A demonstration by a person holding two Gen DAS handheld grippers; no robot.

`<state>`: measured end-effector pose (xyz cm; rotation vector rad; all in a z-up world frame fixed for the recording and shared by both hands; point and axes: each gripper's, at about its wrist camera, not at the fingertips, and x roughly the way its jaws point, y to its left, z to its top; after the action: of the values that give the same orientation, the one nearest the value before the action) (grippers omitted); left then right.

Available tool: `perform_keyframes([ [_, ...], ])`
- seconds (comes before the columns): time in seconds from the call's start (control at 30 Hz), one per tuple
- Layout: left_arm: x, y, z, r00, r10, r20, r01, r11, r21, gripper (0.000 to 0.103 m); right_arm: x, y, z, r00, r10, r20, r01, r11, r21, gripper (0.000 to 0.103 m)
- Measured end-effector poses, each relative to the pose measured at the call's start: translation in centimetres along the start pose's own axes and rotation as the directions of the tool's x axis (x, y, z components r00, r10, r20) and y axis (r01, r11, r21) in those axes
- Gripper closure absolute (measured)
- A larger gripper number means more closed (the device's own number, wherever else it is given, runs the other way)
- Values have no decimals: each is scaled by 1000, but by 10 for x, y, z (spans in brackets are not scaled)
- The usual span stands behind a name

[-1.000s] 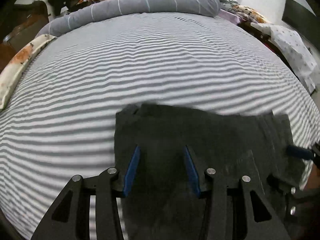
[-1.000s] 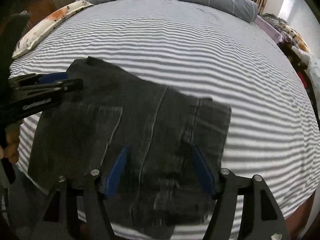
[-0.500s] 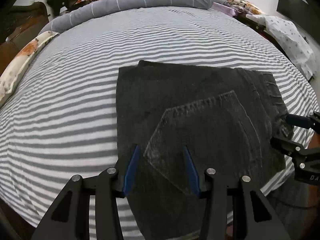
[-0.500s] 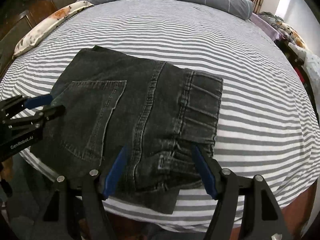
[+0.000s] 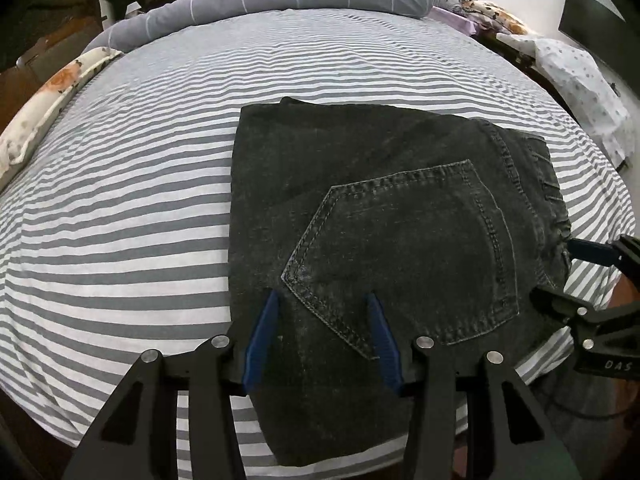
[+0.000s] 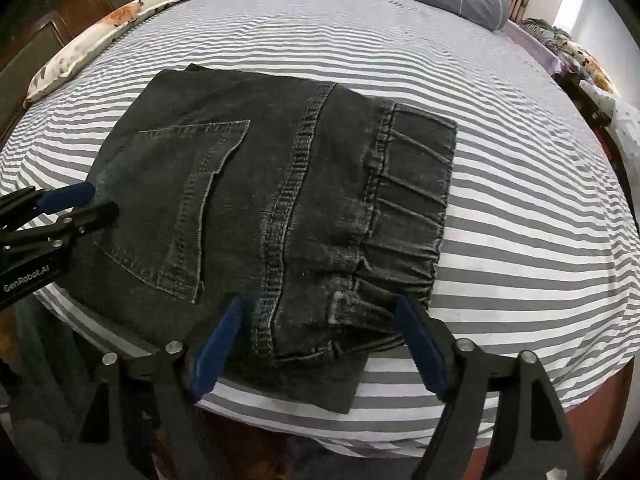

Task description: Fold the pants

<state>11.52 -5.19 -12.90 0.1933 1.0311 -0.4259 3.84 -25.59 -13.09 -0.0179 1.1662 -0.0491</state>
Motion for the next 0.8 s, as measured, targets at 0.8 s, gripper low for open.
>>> perform_keyframes([
  [0.8,-15,22,37,994,-105,-15,104,992,-65,51,-10,-68,46,919,394,14,-387,896,216,18],
])
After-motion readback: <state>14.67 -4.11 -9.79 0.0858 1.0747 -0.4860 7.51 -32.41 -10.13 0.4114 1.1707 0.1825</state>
